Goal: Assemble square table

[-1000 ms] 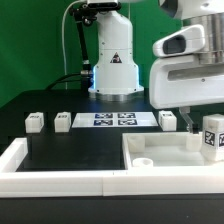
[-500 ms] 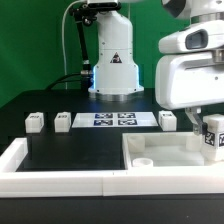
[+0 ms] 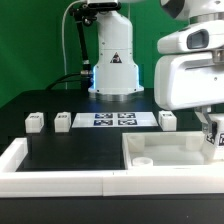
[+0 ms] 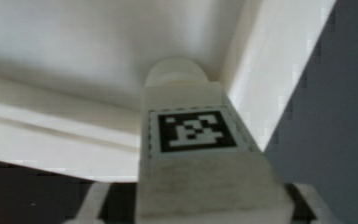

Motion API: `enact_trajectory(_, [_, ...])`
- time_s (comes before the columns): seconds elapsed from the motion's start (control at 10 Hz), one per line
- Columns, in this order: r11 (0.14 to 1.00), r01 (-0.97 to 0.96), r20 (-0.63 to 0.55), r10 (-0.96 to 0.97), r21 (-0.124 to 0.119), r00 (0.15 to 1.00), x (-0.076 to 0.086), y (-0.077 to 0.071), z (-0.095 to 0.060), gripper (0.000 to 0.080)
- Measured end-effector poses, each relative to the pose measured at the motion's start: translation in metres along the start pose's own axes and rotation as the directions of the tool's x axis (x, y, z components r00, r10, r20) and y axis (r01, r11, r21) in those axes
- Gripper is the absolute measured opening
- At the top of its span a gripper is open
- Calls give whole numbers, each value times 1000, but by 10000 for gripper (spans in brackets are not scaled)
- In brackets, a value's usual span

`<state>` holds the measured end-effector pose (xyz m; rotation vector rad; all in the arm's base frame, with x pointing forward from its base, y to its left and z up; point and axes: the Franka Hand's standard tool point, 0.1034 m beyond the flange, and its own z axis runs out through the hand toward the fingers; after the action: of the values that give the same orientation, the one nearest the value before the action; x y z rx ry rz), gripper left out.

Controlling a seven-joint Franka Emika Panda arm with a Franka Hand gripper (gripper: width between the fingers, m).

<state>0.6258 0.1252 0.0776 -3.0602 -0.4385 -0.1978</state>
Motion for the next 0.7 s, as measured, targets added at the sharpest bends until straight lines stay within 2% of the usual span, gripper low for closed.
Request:
enact_trajectory(0.3, [999,-54,0,54,1,999,0,1,0,296])
enact_trajectory(0.6, [950,-312,-35,312,17,949,-1,7,2,295])
enact_trajectory(0.7, [901,-432,-41,433,27,900,-1,8,2,295])
